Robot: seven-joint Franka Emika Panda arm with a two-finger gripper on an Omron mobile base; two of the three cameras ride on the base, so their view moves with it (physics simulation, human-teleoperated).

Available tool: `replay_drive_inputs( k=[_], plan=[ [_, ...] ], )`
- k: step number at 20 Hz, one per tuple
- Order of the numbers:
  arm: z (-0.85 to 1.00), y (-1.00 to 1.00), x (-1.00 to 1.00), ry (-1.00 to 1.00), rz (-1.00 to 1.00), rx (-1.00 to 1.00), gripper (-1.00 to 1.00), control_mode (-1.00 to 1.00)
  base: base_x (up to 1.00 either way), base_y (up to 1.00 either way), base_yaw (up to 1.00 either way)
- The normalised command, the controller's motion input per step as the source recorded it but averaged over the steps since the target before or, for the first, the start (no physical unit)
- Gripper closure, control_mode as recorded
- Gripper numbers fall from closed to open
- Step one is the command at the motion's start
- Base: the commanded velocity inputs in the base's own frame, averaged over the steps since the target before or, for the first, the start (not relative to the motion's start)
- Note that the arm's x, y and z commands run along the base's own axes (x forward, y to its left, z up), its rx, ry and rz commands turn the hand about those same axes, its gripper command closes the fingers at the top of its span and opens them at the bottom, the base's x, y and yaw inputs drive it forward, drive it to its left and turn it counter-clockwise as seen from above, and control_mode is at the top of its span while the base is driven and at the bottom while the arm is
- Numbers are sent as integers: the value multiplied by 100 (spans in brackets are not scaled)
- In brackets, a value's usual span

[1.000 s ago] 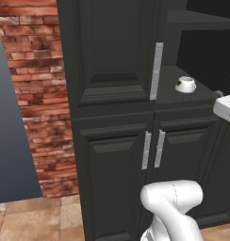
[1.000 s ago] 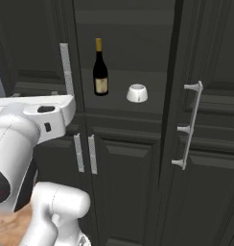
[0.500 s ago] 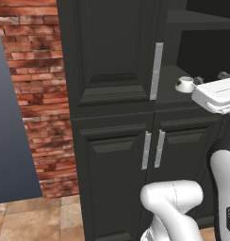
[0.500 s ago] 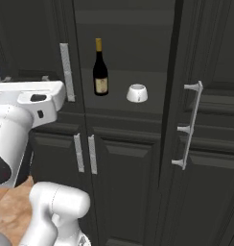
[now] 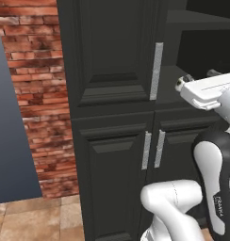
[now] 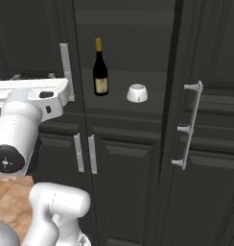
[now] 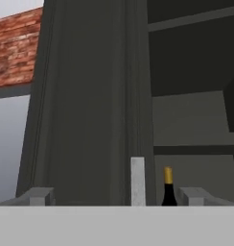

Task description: Open the cabinet directly in front. Then move the wine and the mug to the dining counter with the candle on it.

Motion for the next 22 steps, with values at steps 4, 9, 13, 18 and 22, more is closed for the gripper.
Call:
replay_drive_inputs(
  k=[4,9,13,18,22],
  plan=[
    [-24,0,44,0,0,0,-100,-100,0,0,0],
    [-20,6,44,0,-1,0,-100,-100,0,0,0],
    [-18,12,39,0,-1,0,-100,-100,0,0,0],
    [-14,7,39,0,0,0,-100,-100,0,0,0],
    [-11,3,42,0,0,0,-100,-100,0,0,0]
  ],
)
